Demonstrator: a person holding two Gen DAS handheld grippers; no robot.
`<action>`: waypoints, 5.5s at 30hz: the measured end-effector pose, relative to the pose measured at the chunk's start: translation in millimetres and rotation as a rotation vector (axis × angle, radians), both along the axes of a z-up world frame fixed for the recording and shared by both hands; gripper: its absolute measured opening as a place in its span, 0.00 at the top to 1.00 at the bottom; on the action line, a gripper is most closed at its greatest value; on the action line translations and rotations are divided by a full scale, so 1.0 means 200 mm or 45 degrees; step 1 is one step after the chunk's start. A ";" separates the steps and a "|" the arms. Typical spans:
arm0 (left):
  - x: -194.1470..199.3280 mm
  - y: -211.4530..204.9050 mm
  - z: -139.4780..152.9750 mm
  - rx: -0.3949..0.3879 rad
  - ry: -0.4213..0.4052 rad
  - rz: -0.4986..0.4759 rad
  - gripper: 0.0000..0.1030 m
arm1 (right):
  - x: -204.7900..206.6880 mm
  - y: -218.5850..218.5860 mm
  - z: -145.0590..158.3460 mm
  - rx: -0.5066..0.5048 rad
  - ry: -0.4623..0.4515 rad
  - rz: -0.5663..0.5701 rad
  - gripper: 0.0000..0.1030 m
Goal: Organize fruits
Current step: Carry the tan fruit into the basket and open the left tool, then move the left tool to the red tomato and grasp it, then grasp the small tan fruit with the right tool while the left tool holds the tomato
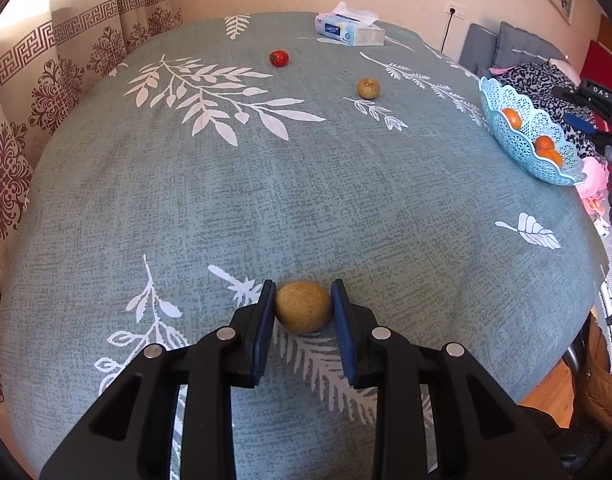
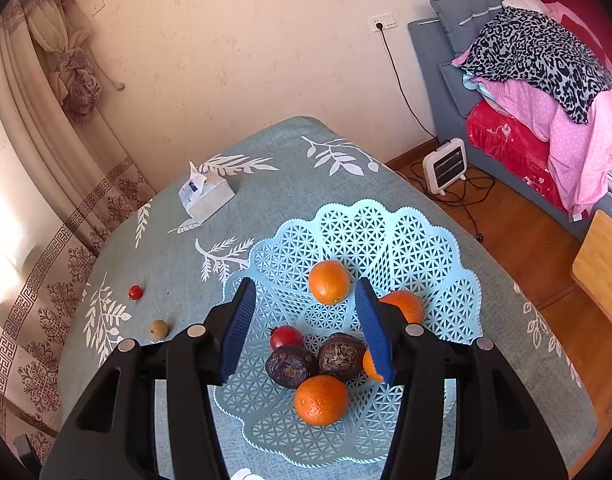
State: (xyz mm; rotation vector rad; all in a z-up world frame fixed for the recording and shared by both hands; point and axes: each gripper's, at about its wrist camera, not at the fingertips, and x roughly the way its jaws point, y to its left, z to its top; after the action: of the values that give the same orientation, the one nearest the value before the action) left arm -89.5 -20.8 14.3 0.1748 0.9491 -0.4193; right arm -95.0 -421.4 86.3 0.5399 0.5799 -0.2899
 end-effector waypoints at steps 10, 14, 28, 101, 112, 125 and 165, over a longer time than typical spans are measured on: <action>0.04 -0.39 0.25 -0.061 -0.140 -0.189 0.72 | -0.07 -0.09 0.08 0.017 -0.069 -0.051 0.48; 0.07 -0.63 0.30 -0.067 -0.150 -0.292 0.72 | -0.10 -0.13 0.11 0.032 -0.090 -0.074 0.48; 0.16 -1.29 0.31 -0.092 -0.104 -0.527 0.72 | -0.14 -0.22 0.13 0.049 -0.117 -0.118 0.44; 1.59 -0.43 0.05 -0.113 0.101 0.237 0.54 | 0.14 0.26 0.02 -0.001 0.027 0.270 0.37; 1.52 -0.37 0.09 -0.140 0.012 0.237 0.73 | 0.36 0.53 0.00 -0.063 0.067 0.436 0.37; 1.23 -0.25 0.36 -0.211 -0.220 0.252 0.73 | 0.79 0.86 -0.15 -0.082 0.227 0.628 0.37; 1.16 -0.15 0.34 -0.262 -0.179 0.244 0.73 | 1.06 0.98 -0.37 -0.069 0.421 0.594 0.65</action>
State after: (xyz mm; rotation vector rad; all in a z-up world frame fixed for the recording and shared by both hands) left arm 141.8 -51.0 83.1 -0.0731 0.7705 -0.3211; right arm 117.7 -225.5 13.2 0.2916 0.9946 0.0516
